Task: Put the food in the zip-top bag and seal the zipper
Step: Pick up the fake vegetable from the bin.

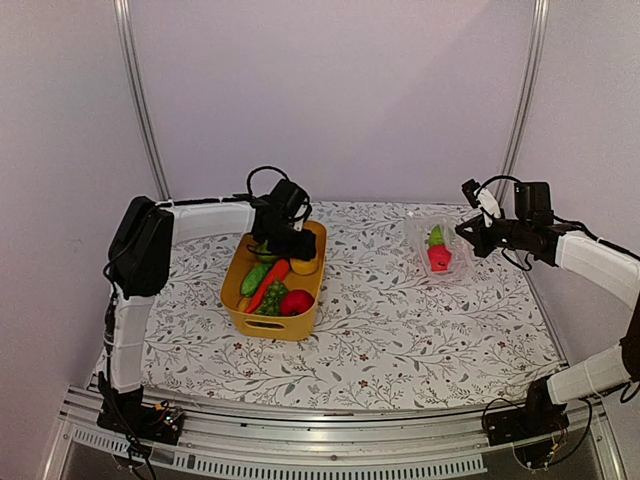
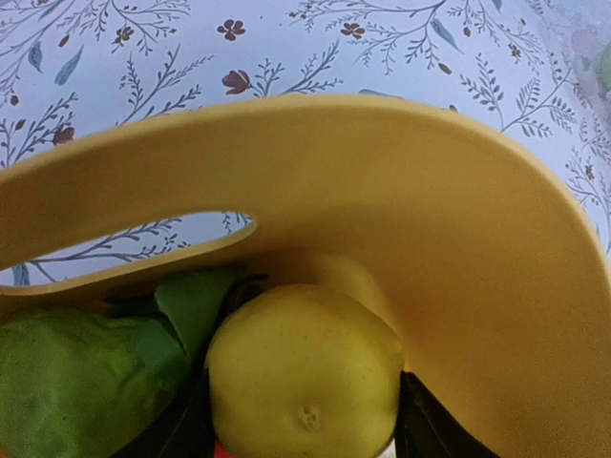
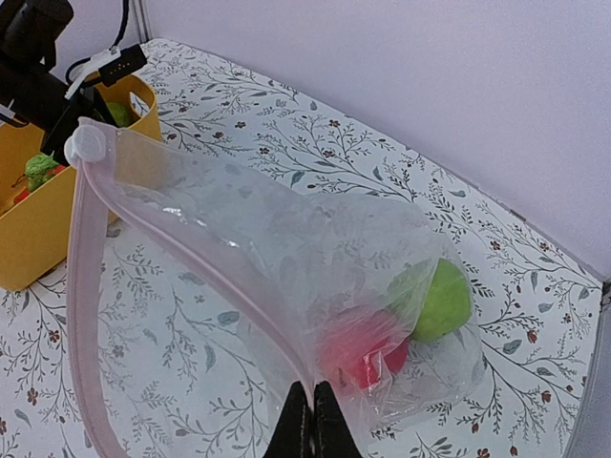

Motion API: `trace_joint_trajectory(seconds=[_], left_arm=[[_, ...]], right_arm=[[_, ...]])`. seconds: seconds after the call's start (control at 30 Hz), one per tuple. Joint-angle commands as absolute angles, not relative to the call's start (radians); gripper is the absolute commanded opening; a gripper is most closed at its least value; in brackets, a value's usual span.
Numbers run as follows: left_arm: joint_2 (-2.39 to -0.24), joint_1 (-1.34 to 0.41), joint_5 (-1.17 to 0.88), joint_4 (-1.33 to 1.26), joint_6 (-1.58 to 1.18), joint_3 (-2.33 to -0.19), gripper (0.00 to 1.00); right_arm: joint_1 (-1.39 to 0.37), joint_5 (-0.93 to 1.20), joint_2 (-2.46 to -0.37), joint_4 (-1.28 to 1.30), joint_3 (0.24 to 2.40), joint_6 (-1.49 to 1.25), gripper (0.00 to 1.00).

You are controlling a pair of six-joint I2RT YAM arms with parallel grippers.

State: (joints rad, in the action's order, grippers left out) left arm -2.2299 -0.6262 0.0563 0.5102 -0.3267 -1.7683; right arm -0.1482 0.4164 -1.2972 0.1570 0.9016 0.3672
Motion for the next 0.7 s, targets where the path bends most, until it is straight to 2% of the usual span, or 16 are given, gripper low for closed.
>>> trace_joint_trajectory(seconds=[0.0, 0.4, 0.67], left_arm=[[-2.137, -0.626, 0.047, 0.532, -0.347, -1.711, 0.45], [-1.839, -0.697, 0.135, 0.468, -0.375, -1.524, 0.45], [-1.72, -0.856, 0.182, 0.293, -0.331, -1.498, 0.42]], right_arm=[[-0.142, 0.411, -1.286, 0.164, 0.899, 0.377, 0.0], [-0.143, 0.419, -1.284, 0.167, 0.9, 0.379, 0.0], [-0.142, 0.421, -1.278, 0.168, 0.9, 0.378, 0.0]])
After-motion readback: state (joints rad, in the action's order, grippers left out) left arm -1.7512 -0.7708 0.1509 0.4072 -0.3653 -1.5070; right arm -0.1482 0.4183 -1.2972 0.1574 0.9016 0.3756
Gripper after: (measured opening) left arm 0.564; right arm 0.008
